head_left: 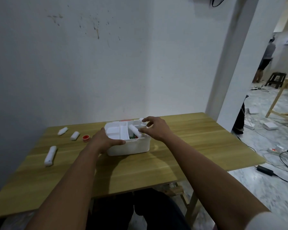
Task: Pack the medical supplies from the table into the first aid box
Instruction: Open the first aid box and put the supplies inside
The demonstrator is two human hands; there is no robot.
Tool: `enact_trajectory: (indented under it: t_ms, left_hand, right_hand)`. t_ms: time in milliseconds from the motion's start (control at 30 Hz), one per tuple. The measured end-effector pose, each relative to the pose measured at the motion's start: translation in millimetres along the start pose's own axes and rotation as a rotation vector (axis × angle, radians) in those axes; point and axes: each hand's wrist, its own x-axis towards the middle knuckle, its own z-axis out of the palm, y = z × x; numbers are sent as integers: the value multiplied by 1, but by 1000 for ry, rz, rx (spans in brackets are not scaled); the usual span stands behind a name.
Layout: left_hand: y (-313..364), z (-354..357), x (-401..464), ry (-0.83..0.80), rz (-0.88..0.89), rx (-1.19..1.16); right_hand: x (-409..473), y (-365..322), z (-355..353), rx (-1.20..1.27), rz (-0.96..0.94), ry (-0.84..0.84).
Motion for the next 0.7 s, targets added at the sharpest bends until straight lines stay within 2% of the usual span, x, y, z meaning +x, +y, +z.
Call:
enact_trajectory:
  t_ms: [167,400,600,700]
  left_hand:
    - [2,1,3,-9,-2,18]
    - [0,-1,4,-3,3,53]
    - [1,0,3,-5,24,48]
    - [0,1,4,-5,27,29]
  right_hand:
    - [5,-18,1,-247,-136,74]
    - [14,-53,15,-587,-138,-142]
    - [20,-57,28,-539,-65,-170]
    - [25,-63,30,-520,-46,-240]
